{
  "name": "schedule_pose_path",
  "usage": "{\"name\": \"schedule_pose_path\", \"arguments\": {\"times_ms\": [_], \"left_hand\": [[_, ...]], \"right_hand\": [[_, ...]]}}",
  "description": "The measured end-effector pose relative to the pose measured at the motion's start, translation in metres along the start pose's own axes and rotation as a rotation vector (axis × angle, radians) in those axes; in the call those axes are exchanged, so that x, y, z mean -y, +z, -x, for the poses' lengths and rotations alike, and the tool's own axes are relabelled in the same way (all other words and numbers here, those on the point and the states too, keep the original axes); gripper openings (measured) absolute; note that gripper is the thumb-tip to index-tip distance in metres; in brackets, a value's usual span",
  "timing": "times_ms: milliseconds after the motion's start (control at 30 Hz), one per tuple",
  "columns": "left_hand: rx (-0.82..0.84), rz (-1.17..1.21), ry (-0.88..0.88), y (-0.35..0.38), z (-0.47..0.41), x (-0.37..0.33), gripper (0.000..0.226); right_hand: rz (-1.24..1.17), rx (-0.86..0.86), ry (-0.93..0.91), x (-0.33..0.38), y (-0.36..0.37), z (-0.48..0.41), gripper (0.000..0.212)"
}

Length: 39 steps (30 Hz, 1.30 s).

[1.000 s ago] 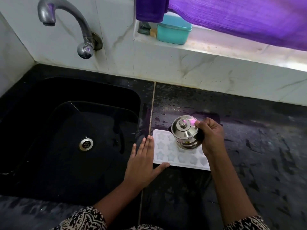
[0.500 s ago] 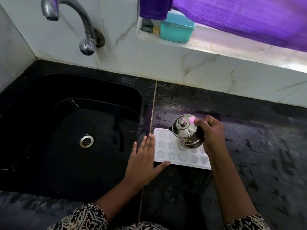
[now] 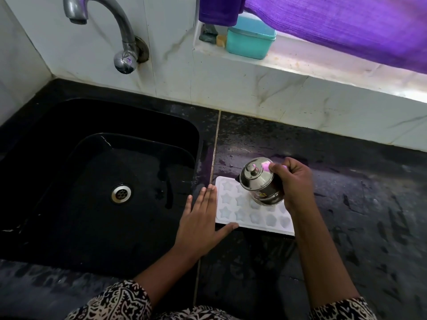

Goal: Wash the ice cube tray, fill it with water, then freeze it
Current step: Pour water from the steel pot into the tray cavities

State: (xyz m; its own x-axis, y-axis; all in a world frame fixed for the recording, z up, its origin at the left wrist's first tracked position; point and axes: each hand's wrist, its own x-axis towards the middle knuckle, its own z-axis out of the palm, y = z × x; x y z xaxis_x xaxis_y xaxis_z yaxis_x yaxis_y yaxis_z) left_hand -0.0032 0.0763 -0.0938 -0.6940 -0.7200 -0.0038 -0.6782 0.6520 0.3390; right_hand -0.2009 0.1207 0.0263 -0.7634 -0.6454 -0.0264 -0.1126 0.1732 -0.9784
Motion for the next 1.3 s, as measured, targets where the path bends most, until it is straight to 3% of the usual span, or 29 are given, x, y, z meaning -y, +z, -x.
{"name": "schedule_pose_path", "arguments": {"times_ms": [300, 767, 1300], "left_hand": [[-0.001, -0.007, 0.002, -0.0001, -0.0002, 0.0005, 0.11], [0.006, -0.02, 0.004, 0.0006, -0.0001, 0.0005, 0.108], [0.012, -0.017, 0.0, -0.0006, 0.0, 0.0001, 0.111]], "right_hand": [[0.048, -0.002, 0.01, 0.002, 0.0019, -0.0019, 0.033], [0.105, 0.006, 0.004, 0.0059, 0.0037, -0.0016, 0.023], [0.14, 0.0, -0.047, 0.0089, 0.0025, -0.0012, 0.028]]}}
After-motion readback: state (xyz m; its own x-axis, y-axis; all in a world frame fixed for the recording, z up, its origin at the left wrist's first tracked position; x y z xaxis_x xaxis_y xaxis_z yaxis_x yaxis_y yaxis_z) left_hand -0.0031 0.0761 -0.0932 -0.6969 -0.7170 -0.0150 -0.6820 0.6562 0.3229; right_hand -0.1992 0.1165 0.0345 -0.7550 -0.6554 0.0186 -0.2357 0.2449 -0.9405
